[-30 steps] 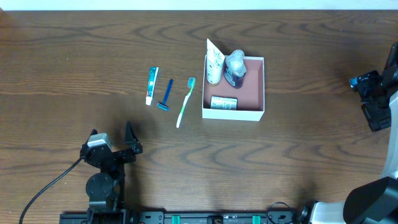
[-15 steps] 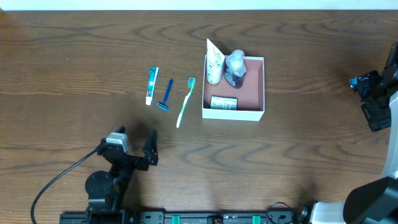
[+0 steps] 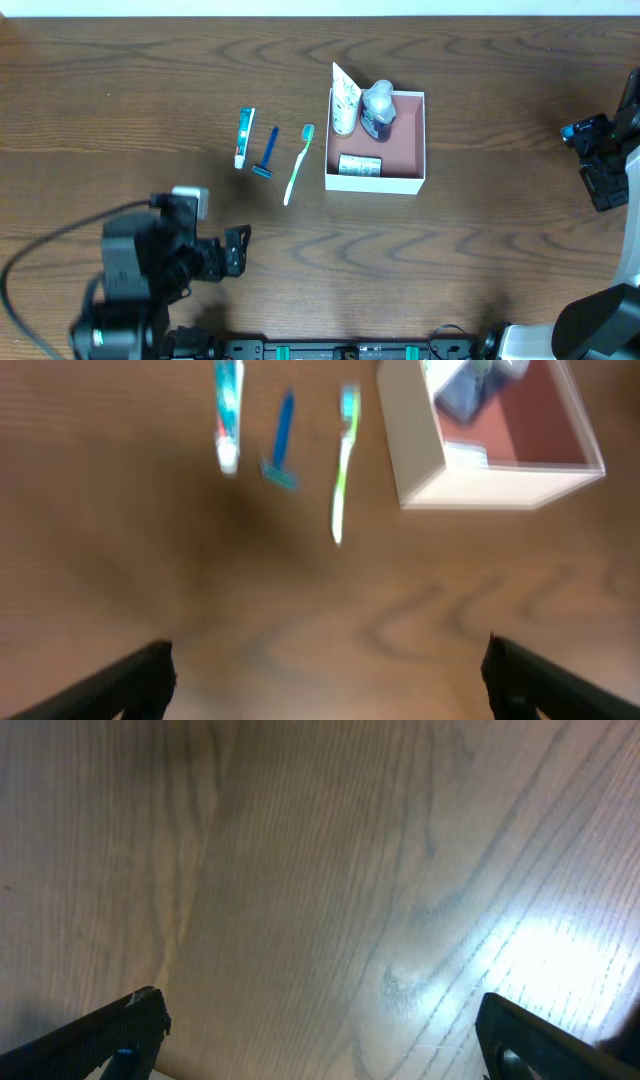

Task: Pack container
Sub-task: 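Raise the left gripper and move it over the Colgate toothpaste tube, then lower the left gripper onto the toothpaste tube and close on it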

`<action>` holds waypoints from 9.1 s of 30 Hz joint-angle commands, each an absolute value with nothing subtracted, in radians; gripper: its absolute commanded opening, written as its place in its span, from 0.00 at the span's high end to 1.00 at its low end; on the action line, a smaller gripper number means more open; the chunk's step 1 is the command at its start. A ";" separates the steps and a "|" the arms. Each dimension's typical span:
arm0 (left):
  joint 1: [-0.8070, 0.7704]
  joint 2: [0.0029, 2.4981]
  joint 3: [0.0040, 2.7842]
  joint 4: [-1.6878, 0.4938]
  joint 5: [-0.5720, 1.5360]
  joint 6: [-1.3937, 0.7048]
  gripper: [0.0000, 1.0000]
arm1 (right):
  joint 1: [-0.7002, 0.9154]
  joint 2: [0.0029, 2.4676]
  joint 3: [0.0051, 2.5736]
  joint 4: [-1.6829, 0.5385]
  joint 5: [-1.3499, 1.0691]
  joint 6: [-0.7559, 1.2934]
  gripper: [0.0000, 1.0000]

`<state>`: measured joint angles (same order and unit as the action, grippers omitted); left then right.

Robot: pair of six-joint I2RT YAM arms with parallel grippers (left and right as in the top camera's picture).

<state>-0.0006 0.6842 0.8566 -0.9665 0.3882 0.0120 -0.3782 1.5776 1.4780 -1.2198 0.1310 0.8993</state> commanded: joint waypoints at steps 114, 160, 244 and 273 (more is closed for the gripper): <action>-0.124 2.093 1.509 -0.724 -0.086 -0.039 0.02 | -0.388 1.583 1.477 -1.222 0.142 0.912 0.01; -0.112 2.093 1.494 -0.694 0.007 -0.064 0.02 | -0.388 1.583 1.477 -1.222 0.142 0.912 0.02; -0.112 2.093 1.419 -0.620 0.041 -0.065 0.16 | -0.388 1.583 1.477 -1.222 0.142 0.912 0.01; -0.112 2.093 1.408 -0.614 0.045 -0.065 0.39 | -0.388 1.583 1.477 -1.222 0.142 0.912 0.01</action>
<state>-0.1177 2.0804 1.4158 -0.6163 0.0460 -0.0597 -0.3782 1.5776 1.4773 -1.2194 0.1310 0.8993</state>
